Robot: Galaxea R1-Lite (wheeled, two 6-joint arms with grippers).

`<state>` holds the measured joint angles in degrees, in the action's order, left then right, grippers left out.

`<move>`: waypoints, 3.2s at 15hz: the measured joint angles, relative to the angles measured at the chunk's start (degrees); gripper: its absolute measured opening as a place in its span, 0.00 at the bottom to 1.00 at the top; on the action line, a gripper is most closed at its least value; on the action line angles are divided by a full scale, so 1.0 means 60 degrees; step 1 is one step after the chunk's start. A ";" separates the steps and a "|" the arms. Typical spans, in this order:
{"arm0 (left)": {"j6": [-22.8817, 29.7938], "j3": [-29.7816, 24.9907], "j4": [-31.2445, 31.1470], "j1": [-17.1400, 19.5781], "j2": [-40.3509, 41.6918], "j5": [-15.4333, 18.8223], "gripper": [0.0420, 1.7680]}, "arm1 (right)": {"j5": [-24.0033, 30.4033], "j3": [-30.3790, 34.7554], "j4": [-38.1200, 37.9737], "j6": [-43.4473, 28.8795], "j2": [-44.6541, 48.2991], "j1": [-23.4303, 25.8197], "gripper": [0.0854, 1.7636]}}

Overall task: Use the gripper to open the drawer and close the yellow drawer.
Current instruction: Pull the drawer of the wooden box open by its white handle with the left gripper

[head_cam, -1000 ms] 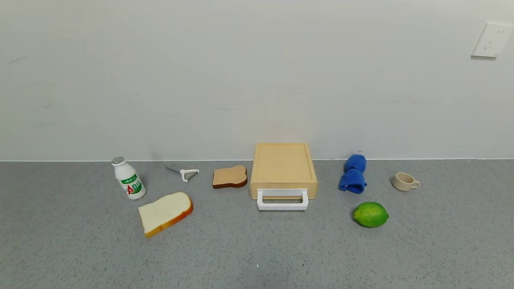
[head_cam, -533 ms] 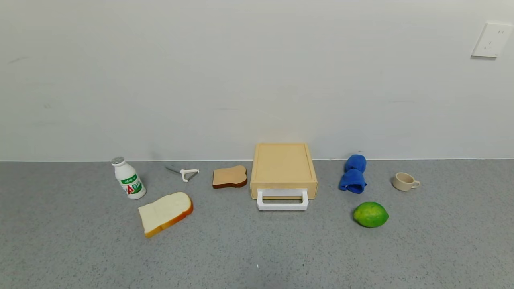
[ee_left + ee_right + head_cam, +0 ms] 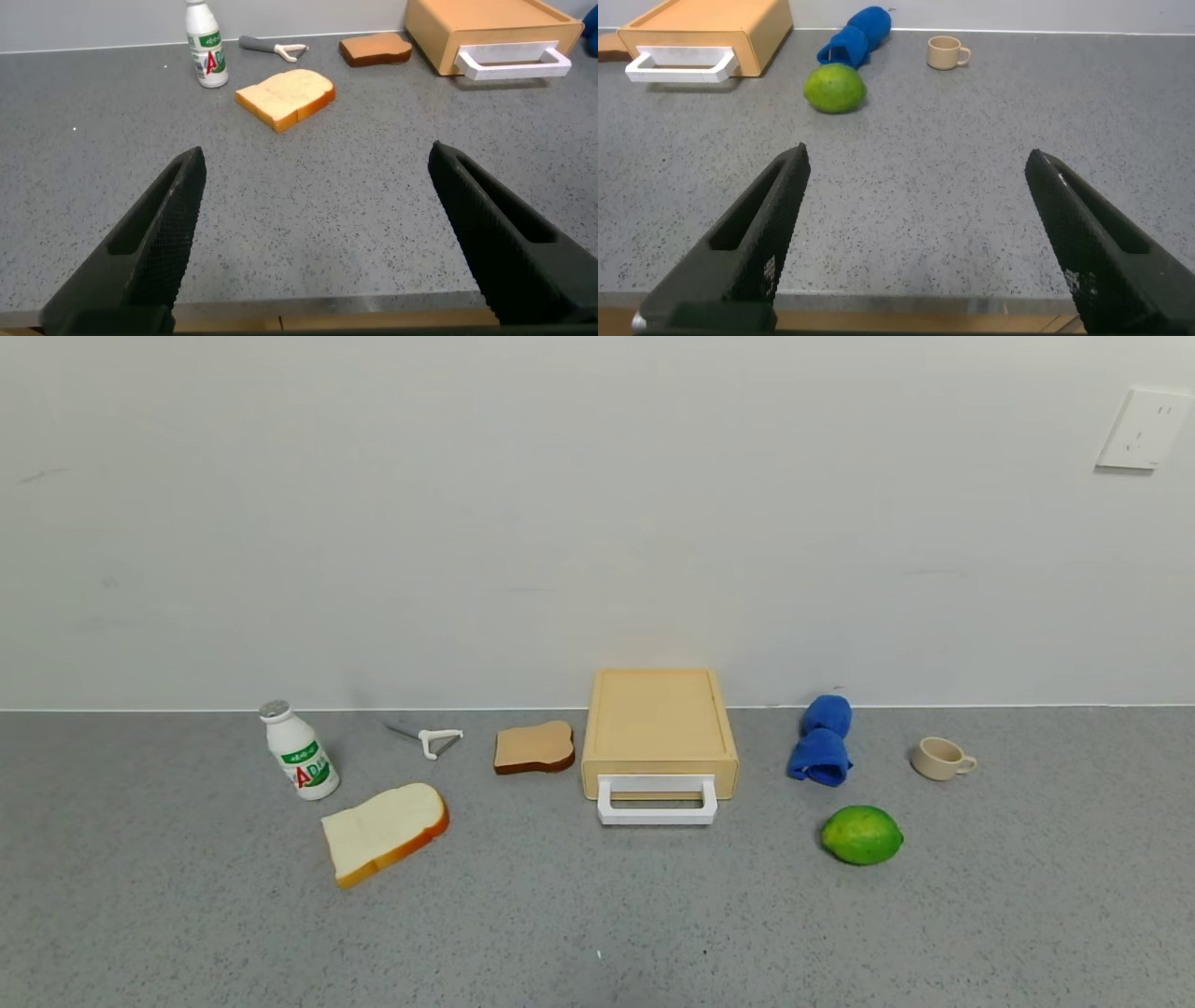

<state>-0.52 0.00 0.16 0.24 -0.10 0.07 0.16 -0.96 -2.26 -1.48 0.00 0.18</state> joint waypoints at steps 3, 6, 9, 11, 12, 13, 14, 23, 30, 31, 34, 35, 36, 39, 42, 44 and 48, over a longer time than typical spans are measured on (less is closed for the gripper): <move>-0.0183 0.0045 -0.0100 0.0000 -0.0010 0.0091 0.97 | 0.0000 0.0000 -0.0004 -0.0002 0.0000 0.0000 0.96; -0.0179 0.0242 -0.0136 0.0000 -0.0065 0.0167 0.97 | -0.0004 0.0000 0.0000 -0.0002 0.0000 0.0000 0.96; -0.0035 0.1528 -0.0646 -0.0006 -0.0658 0.0073 0.97 | 0.0000 0.0000 -0.0004 0.0000 0.0000 0.0000 0.96; 0.0000 0.2690 -0.0945 -0.0006 -0.1583 0.0028 0.97 | 0.0000 0.0000 -0.0008 -0.0002 0.0000 0.0000 0.96; 0.0002 0.3371 -0.1164 -0.0006 -0.2221 0.0018 0.97 | 0.0000 0.0000 0.0000 -0.0002 0.0000 0.0000 0.96; 0.0000 0.4096 -0.1510 0.0004 -0.2877 0.0006 0.97 | 0.0000 0.0000 -0.0008 -0.0002 0.0000 0.0000 0.96; -0.0008 0.4907 -0.2083 0.0004 -0.3566 0.0018 0.97 | 0.0000 0.0000 -0.0004 -0.0002 0.0000 0.0000 0.96; 0.0453 1.1453 -0.7178 -0.0114 -1.0571 0.0575 0.97 | 0.0000 0.0000 -0.0004 -0.0002 0.0000 0.0000 0.96; 0.2391 1.4655 -0.7977 -0.2020 -1.4862 -0.0004 0.97 | -0.0004 0.0000 0.0004 0.0000 0.0000 0.0000 0.96; 0.2485 1.5003 -0.8107 -0.2267 -1.5305 -0.0089 0.97 | -0.0004 0.0000 0.0000 -0.0002 0.0000 0.0000 0.96; 0.2792 1.6183 -0.8698 -0.2875 -1.6425 -0.0250 0.97 | 0.0000 0.0000 -0.0004 0.0000 0.0000 0.0000 0.96; 0.2934 1.6565 -0.8865 -0.3058 -1.6752 -0.0278 0.97 | -0.0004 0.0000 -0.0004 -0.0002 0.0000 0.0000 0.96; 0.3133 1.6882 -0.8960 -0.3214 -1.7032 -0.0297 0.97 | 0.0000 0.0000 -0.0004 -0.0002 0.0000 0.0000 0.96; 0.3462 1.7575 -0.9104 -0.3724 -1.7739 -0.0309 0.97 | 0.0000 0.0000 -0.0004 0.0000 0.0000 0.0000 0.96; 0.3757 1.8109 -0.9084 -0.4244 -1.8312 -0.0297 0.97 | 0.0000 0.0000 -0.0004 -0.0002 0.0000 0.0000 0.96; 0.3789 1.8404 -0.9029 -0.4504 -1.8658 -0.0264 0.97 | 0.0000 0.0000 -0.0004 -0.0002 0.0000 0.0000 0.96; 0.3781 1.8802 -0.8773 -0.4923 -1.9334 -0.0104 0.97 | -0.0004 0.0000 0.0000 0.0000 0.0000 0.0000 0.96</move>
<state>22.16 112.81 -52.48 -29.29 -116.10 -0.55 0.13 -0.96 -2.26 -1.48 0.00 0.18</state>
